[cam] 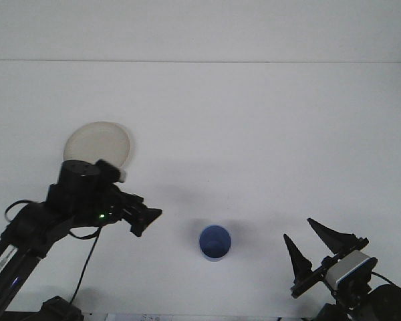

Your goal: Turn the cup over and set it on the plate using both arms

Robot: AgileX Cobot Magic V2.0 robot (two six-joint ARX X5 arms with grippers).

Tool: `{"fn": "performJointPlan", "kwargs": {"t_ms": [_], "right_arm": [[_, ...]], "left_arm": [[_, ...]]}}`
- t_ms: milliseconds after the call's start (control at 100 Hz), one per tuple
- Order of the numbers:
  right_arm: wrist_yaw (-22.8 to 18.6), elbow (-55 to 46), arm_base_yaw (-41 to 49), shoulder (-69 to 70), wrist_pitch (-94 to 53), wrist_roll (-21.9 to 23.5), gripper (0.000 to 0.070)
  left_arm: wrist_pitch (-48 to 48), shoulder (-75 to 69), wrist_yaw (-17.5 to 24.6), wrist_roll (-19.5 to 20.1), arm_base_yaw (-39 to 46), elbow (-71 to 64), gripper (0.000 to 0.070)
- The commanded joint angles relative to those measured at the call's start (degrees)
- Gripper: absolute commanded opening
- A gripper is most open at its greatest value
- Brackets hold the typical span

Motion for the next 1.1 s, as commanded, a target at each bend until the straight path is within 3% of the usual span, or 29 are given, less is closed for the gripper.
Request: {"fn": "performJointPlan", "kwargs": {"t_ms": [0,190,280,420,790,850,1090], "right_arm": [[0.17,0.2,0.5,0.11,0.13,-0.07,0.0437],[0.17,0.2,0.5,0.11,-0.02,-0.09,0.0438],[0.17,0.2,0.5,0.11,-0.02,-0.07,0.0437],[0.17,0.2,0.5,0.11,-0.02,-0.07,0.0437],[0.37,0.2,0.5,0.11,-0.02,-0.07,0.0437],[0.37,0.17,0.5,0.11,-0.02,-0.07,0.0437],[0.39,0.15,0.5,0.11,0.0,-0.07,0.0437]], "left_arm": [[-0.96,4.7,-1.79,1.55,-4.61,3.5,0.0464],[-1.86,16.66,-8.26,1.68,-15.02,9.7,0.0485],[-1.75,21.27,-10.03,1.79,-17.66,11.41,0.0547],[-1.57,26.99,-13.49,1.97,-19.74,12.57,0.0548],[0.46,36.2,-13.79,2.84,-21.2,12.57,0.0535],[0.5,36.72,-13.79,3.72,-21.68,12.57,0.0487],[1.29,37.07,-13.79,5.64,-22.73,12.57,0.0129]]}}
